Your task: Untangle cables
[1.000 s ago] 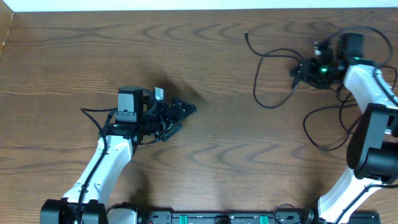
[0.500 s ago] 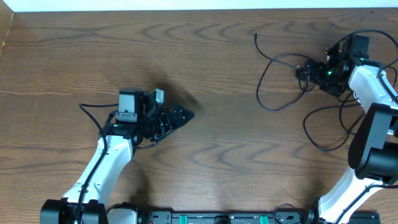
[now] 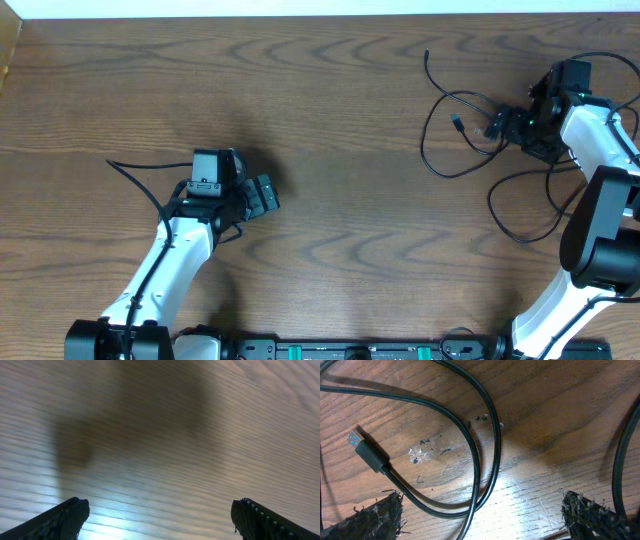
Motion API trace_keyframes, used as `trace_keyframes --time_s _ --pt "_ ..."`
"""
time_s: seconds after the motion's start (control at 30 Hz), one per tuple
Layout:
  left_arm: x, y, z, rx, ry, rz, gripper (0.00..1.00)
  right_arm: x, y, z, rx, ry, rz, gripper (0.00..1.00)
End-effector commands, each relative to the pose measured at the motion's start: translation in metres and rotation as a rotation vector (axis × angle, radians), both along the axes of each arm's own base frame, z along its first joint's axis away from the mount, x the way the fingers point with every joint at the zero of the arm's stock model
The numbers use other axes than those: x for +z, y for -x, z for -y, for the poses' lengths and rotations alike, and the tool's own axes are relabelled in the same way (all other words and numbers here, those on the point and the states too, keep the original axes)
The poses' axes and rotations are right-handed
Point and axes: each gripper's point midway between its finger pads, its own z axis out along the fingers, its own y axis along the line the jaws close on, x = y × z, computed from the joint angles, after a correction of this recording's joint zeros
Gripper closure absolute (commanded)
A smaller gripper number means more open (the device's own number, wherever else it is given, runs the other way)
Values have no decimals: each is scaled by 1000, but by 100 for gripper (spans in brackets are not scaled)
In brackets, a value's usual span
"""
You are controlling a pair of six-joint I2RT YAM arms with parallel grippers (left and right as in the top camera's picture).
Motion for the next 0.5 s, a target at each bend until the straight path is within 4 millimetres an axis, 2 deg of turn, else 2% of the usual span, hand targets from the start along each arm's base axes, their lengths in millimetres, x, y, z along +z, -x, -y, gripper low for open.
trace_keyframes --time_s 0.0,0.47 --pt "-9 4 -16 7 -96 -14 3 3 0 1 -5 14 5 1" --pt "-9 4 -16 7 -96 -14 2 3 0 1 -5 14 5 1"
